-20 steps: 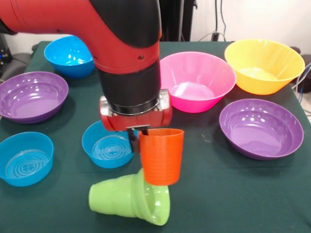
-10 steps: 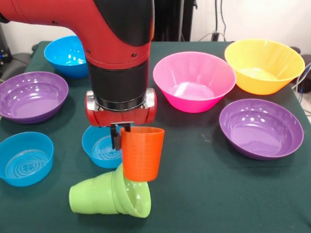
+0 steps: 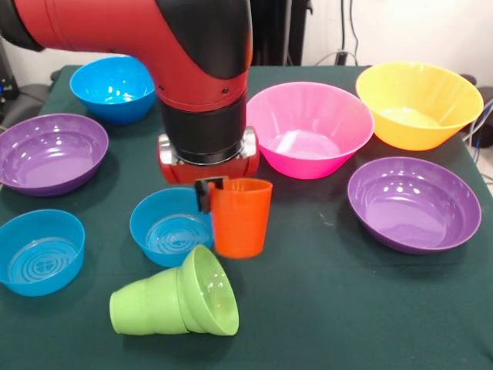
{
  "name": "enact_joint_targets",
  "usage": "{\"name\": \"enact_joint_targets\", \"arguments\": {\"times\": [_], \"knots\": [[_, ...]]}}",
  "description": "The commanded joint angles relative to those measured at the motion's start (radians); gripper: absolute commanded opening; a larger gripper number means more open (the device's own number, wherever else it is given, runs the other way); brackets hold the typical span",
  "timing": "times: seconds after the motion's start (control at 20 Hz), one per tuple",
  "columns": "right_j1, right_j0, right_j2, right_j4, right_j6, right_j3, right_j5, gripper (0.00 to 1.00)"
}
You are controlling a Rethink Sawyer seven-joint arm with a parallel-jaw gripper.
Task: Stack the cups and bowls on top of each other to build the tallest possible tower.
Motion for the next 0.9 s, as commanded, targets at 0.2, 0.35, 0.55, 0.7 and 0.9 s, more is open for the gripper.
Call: {"name": "enact_joint_targets", "arguments": {"times": [0.2, 0.35, 0.55, 0.7, 0.9], "knots": [[-0.018, -0.092, 0.151, 0.066, -0.103, 0.353, -0.178, 0.00], [-0.008, -0.115, 0.176, 0.063, -0.103, 0.388, -0.223, 0.00], [0.022, -0.106, 0.142, -0.013, -0.104, 0.357, -0.272, 0.00], [0.063, -0.086, 0.111, -0.039, -0.093, 0.302, -0.275, 0.00], [0.114, -0.043, 0.069, -0.080, -0.068, 0.211, -0.274, 0.00]]}}
